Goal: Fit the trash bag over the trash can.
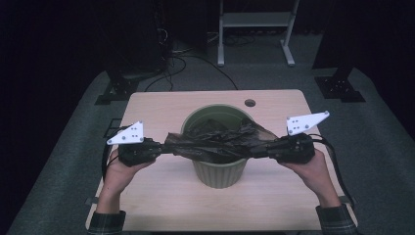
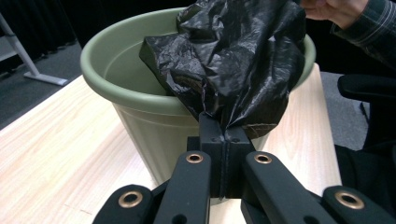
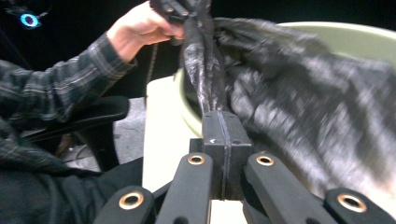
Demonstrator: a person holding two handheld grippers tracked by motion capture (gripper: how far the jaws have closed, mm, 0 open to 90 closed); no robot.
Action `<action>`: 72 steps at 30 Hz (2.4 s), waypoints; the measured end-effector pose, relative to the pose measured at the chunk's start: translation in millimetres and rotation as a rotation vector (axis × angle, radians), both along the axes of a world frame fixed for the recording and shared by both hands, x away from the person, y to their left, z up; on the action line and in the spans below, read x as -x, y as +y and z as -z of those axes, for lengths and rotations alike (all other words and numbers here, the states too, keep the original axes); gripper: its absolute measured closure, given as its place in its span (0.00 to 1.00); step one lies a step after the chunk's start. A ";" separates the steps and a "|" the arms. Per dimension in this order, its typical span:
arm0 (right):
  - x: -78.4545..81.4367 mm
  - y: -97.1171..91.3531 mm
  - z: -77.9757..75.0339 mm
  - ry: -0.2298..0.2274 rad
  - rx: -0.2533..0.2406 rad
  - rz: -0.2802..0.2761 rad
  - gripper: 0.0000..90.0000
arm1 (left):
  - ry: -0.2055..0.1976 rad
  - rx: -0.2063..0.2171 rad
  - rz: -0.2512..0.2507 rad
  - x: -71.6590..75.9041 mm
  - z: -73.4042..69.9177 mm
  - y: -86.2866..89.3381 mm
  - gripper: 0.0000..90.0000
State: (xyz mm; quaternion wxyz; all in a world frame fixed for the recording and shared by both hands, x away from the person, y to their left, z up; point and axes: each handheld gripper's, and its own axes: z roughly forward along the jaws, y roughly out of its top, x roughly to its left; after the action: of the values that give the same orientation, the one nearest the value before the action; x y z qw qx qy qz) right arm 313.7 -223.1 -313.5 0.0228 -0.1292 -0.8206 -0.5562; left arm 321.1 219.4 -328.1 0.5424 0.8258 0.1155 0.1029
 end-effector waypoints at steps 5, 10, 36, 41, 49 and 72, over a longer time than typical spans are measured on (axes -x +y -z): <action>14.8 2.3 11.9 0.024 0.017 -0.032 1.00 | 0.015 -0.005 0.005 4.3 4.8 0.0 1.00; 20.6 6.3 29.1 0.062 0.039 -0.050 1.00 | 0.045 -0.016 0.013 3.3 15.2 -3.2 1.00; 2.8 -22.4 47.4 0.090 0.087 0.096 0.83 | 0.050 -0.072 -0.048 -22.2 29.8 -9.8 1.00; 1.9 -48.1 23.2 0.039 0.035 0.181 0.73 | 0.044 -0.067 -0.056 -27.7 28.9 -9.7 0.99; -11.1 -34.2 -27.0 -0.005 -0.056 0.175 0.54 | 0.041 -0.068 -0.039 -29.1 29.0 -15.5 0.99; -26.3 -27.9 -18.5 -0.009 0.013 0.189 1.00 | 0.050 -0.078 -0.043 -29.6 31.5 -12.1 1.00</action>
State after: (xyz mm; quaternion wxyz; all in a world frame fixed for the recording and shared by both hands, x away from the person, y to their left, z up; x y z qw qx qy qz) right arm 340.1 -251.0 -295.0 -0.0343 -0.2040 -0.8083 -0.5512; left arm 350.7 207.3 -359.5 0.5045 0.8459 0.1424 0.0981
